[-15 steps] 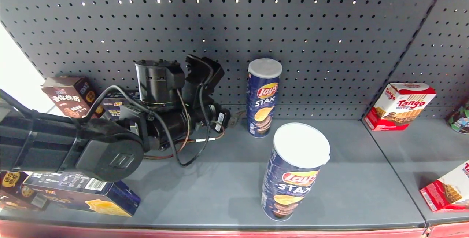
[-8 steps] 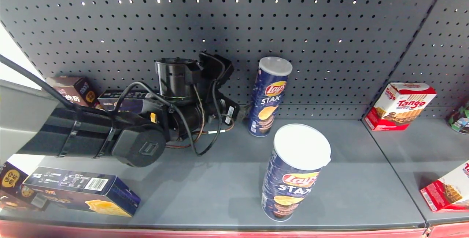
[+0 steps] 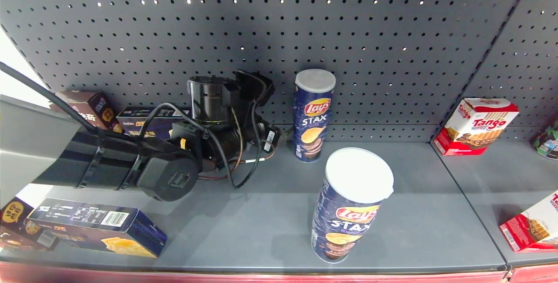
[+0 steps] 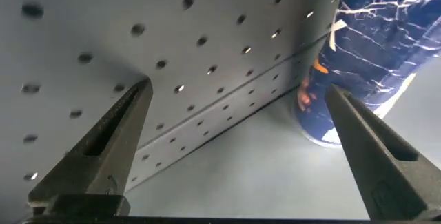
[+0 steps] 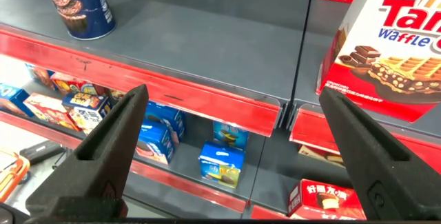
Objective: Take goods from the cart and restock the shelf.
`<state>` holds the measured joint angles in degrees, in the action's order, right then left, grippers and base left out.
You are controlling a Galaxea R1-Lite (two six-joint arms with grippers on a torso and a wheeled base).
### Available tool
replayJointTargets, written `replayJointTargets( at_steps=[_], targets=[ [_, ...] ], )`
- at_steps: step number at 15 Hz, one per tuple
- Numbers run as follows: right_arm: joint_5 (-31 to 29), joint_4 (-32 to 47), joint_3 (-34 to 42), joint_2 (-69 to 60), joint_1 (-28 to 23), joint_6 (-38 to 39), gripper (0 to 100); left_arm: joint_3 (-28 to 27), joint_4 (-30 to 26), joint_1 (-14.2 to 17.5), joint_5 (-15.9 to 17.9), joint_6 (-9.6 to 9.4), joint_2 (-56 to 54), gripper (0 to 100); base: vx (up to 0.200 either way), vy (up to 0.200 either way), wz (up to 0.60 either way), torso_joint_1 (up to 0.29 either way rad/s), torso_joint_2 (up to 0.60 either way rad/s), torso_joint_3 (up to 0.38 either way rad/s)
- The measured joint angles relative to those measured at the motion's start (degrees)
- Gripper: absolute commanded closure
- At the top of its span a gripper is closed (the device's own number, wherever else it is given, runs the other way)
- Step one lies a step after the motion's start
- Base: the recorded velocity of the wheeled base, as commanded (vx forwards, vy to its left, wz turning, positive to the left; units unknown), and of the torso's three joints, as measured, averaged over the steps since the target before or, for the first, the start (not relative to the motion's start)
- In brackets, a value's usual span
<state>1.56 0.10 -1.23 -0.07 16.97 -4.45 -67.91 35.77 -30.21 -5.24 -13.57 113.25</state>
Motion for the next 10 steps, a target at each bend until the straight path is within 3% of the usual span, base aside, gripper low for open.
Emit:
replayJointTargets(
  at_steps=[4,10],
  targets=[
    [0.0,0.0,0.0,0.0,0.0,0.0,0,1.1,0.0,0.1,-0.8,-1.15,-0.4,0,0.0,0.0,0.0,0.0,0.0,0.0],
    [0.0,0.0,0.0,0.0,0.0,0.0,0,-0.6,-0.1,-1.3,-0.5,-1.32,-0.3,0,0.0,0.0,0.0,0.0,0.0,0.0]
  ],
)
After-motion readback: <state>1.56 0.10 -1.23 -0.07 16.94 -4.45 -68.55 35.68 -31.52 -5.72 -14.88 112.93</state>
